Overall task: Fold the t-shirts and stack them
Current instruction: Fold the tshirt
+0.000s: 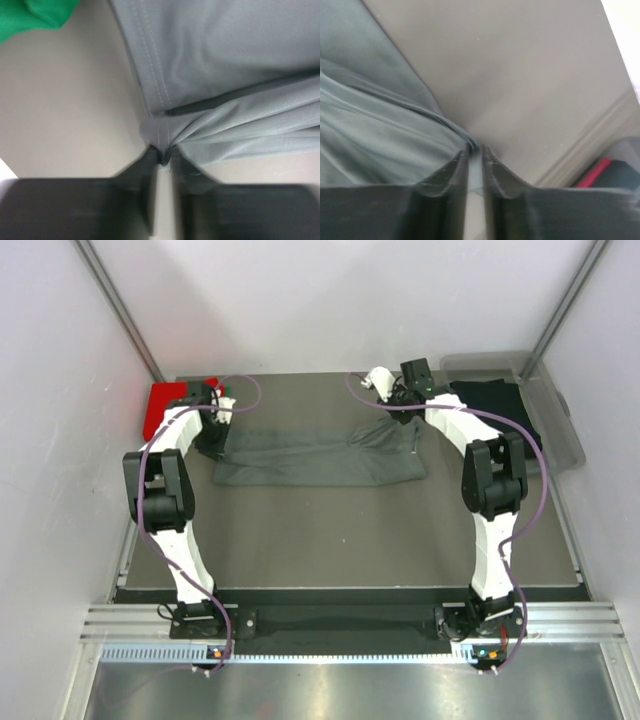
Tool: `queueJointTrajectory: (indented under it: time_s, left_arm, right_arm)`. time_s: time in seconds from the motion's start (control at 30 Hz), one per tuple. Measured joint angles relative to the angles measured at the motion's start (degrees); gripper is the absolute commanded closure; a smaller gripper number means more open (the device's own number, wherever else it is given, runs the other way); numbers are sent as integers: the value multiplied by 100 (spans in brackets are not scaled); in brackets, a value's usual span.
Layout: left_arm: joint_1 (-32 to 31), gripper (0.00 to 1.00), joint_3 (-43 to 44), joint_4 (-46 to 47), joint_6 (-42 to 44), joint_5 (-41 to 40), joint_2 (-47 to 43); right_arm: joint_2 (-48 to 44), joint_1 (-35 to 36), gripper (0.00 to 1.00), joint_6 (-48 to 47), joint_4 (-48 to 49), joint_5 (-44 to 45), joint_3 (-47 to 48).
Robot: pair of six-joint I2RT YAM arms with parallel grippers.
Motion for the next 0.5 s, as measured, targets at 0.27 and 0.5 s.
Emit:
queueJointTrajectory:
  time_s: [0.27,0.5]
  left_arm:
    - [-52,27,-437,658,-223,-459,-590]
    - [-599,45,-1241,1169,1047,151,-2057]
  right_arm:
    - [-433,11,58,444,518,286,-518]
    - [-2103,22,58,826,660,238,-1604]
